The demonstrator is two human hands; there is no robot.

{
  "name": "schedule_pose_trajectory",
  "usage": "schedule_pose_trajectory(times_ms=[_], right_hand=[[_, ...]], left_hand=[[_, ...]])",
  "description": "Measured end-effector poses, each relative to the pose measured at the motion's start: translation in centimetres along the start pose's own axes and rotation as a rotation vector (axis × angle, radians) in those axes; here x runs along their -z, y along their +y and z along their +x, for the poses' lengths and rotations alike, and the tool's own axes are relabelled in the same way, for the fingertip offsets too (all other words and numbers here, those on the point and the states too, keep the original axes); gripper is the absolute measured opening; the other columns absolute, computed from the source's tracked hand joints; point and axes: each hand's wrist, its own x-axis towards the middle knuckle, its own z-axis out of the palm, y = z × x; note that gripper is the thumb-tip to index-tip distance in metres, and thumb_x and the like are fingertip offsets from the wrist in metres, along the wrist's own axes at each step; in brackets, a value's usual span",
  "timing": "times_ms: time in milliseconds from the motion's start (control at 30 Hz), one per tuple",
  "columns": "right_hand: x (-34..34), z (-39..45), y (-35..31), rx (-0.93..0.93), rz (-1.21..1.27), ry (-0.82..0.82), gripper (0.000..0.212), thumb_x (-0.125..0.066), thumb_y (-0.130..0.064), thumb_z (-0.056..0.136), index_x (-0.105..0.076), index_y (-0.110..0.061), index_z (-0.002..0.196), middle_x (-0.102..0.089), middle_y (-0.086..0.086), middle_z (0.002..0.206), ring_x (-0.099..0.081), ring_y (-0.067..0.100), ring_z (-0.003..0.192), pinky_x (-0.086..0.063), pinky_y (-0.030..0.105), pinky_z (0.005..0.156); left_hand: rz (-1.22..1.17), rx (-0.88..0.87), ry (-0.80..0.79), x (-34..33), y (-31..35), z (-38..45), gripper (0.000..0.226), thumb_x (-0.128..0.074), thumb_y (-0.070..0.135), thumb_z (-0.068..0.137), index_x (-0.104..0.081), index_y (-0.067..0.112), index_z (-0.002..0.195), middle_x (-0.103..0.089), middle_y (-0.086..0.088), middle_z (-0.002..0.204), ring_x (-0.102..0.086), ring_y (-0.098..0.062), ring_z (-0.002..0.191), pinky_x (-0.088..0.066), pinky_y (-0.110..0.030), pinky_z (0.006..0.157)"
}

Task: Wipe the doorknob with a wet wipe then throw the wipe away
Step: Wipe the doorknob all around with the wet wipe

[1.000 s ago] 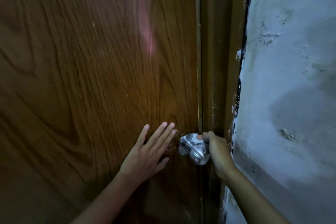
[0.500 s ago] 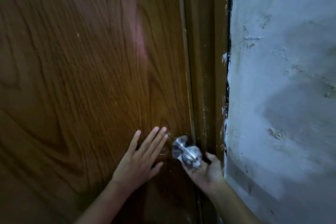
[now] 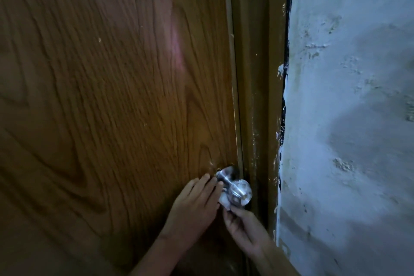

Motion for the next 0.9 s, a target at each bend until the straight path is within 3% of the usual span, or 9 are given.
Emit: schedule_pose_trajectory(times_ms=[67, 167, 267, 400, 467, 567, 633, 733, 900], right_hand=[[0.4, 0.1, 0.5, -0.045, 0.021, -0.056, 0.029, -0.070, 0.011, 0.054, -0.066, 0.006, 0.083, -0.072, 0.017, 0.073, -0.070, 0.020, 0.063, -0.058, 0.026, 0.057], [0.3, 0.0, 0.8, -0.096, -0.156, -0.060, 0.025, -0.052, 0.000, 0.068, -0.065, -0.004, 0.089, -0.070, 0.009, 0.072, -0.061, 0.018, 0.073, -0.048, 0.029, 0.067], [0.2, -0.5, 0.8, -0.092, -0.259, -0.101, 0.023, -0.052, -0.001, 0.068, -0.068, -0.005, 0.085, -0.071, 0.011, 0.073, -0.060, 0.019, 0.075, -0.041, 0.029, 0.072], [0.5, -0.8, 1.1, -0.088, -0.295, -0.100, 0.025, -0.056, -0.003, 0.068, -0.068, -0.003, 0.090, -0.071, 0.013, 0.081, -0.064, 0.019, 0.077, -0.041, 0.029, 0.075], [0.5, -0.8, 1.2, -0.091, -0.318, -0.077, 0.026, -0.055, -0.003, 0.071, -0.067, -0.002, 0.094, -0.068, 0.013, 0.085, -0.056, 0.018, 0.076, -0.038, 0.027, 0.070], [0.8, -0.8, 0.7, -0.073, -0.317, 0.000, 0.023, -0.045, 0.003, 0.086, -0.066, -0.004, 0.091, -0.062, 0.009, 0.076, -0.048, 0.013, 0.065, -0.035, 0.023, 0.061], [1.2, -0.7, 0.1, -0.051, -0.286, 0.081, 0.027, -0.037, 0.003, 0.090, -0.061, -0.002, 0.101, -0.057, 0.009, 0.075, -0.048, 0.014, 0.065, -0.036, 0.022, 0.058], [1.9, -0.8, -1.1, 0.000, -0.229, 0.146, 0.027, -0.033, 0.000, 0.093, -0.058, 0.000, 0.105, -0.061, 0.011, 0.084, -0.054, 0.017, 0.075, -0.040, 0.025, 0.064], [1.6, -0.9, -2.8, 0.069, -0.180, 0.158, 0.030, -0.032, -0.014, 0.095, -0.055, -0.003, 0.111, -0.063, 0.012, 0.099, -0.057, 0.023, 0.093, -0.041, 0.030, 0.078]], left_hand=[[-0.272, 0.262, -0.063, 0.5, 1.8, 0.0, 0.039, -0.061, 0.027, 0.080, -0.052, 0.016, 0.115, -0.069, 0.001, 0.103, -0.066, -0.012, 0.087, -0.052, -0.026, 0.076], [-0.596, 0.586, -0.125, 0.5, 2.9, -0.3, 0.032, -0.048, 0.029, 0.092, -0.055, 0.025, 0.123, -0.062, 0.010, 0.110, -0.056, 0.003, 0.091, -0.045, -0.009, 0.077], [-0.707, 0.669, -0.084, 0.1, 3.1, -1.1, 0.028, -0.050, 0.027, 0.091, -0.058, 0.028, 0.118, -0.058, 0.018, 0.106, -0.055, 0.010, 0.087, -0.045, -0.006, 0.074], [-0.864, 0.755, -0.156, -0.1, 3.2, -1.1, 0.017, -0.054, 0.026, 0.089, -0.061, 0.027, 0.104, -0.068, 0.010, 0.098, -0.062, 0.002, 0.087, -0.053, -0.016, 0.075], [-0.878, 0.786, -0.129, -0.2, 3.3, -0.9, 0.012, -0.056, 0.022, 0.088, -0.059, 0.033, 0.093, -0.068, 0.008, 0.092, -0.064, -0.001, 0.085, -0.051, -0.013, 0.069], [-0.872, 0.852, -0.046, 0.0, 3.6, -0.3, 0.025, -0.056, 0.016, 0.088, -0.053, 0.040, 0.081, -0.067, 0.010, 0.081, -0.064, -0.001, 0.078, -0.047, -0.009, 0.061], [-0.857, 0.873, 0.047, 0.0, 3.8, 0.1, 0.021, -0.057, 0.013, 0.087, -0.058, 0.034, 0.084, -0.065, 0.012, 0.078, -0.065, -0.002, 0.075, -0.046, -0.007, 0.061], [-0.840, 0.870, 0.143, -0.1, 4.2, 0.9, 0.023, -0.058, 0.012, 0.086, -0.063, 0.020, 0.107, -0.069, 0.005, 0.090, -0.066, -0.007, 0.082, -0.048, -0.005, 0.068], [-0.746, 0.806, 0.147, -0.1, 4.4, 2.2, 0.026, -0.056, 0.011, 0.088, -0.064, 0.011, 0.112, -0.068, -0.004, 0.105, -0.061, -0.006, 0.087, -0.044, -0.005, 0.069]])
